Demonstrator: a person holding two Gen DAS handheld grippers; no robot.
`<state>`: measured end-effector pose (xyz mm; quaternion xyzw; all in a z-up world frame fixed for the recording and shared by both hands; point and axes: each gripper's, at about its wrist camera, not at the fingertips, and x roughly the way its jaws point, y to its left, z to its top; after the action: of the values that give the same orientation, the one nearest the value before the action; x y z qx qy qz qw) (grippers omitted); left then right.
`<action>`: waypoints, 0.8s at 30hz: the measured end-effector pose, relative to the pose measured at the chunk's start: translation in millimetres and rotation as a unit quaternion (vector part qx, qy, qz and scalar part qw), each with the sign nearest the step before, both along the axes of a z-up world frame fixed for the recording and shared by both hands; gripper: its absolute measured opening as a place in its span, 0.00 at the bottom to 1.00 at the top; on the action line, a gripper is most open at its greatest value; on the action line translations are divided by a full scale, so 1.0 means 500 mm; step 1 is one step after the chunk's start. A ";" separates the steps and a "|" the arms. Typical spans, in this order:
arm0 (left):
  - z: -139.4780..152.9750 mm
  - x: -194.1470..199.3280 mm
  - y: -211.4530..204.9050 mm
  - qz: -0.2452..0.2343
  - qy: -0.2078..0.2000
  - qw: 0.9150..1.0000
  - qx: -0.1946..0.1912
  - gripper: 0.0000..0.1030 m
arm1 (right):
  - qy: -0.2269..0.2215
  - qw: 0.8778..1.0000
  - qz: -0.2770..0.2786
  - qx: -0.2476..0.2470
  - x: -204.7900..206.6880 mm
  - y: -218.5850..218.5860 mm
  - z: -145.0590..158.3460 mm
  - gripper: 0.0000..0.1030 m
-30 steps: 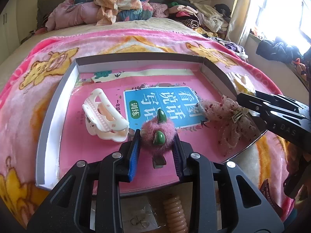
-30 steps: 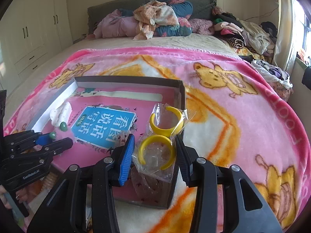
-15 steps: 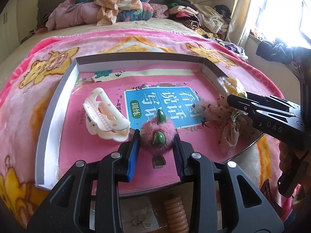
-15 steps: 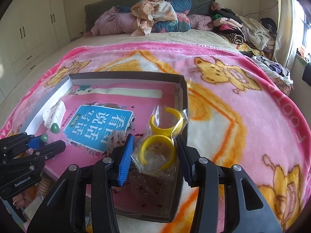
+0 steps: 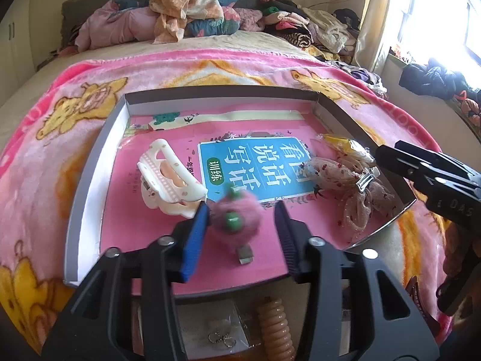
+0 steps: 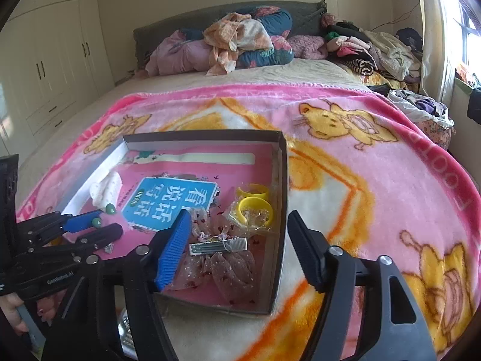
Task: Organize jewelry
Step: 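Lower the pom-pom clip and bangles bag into the box and open both tools, then withdraw both tools from the box toward the items on the blanket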
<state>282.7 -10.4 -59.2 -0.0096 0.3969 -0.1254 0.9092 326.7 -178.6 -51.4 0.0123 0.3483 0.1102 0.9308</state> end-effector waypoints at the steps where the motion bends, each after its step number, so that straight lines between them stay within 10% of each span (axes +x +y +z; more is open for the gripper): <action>1: 0.003 -0.004 -0.001 0.000 -0.002 1.000 0.002 0.44 | -0.003 1.000 -0.001 0.001 -0.005 -0.002 0.003 0.66; 24: 0.105 -0.115 -0.005 0.004 -0.068 0.998 -0.014 0.84 | -0.069 0.997 -0.023 0.020 -0.148 -0.057 0.087 0.87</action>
<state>225.3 -12.8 -6.6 -0.0155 0.3323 -0.1273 0.9344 252.6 -207.3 -8.0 0.0317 0.2810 0.0963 0.9543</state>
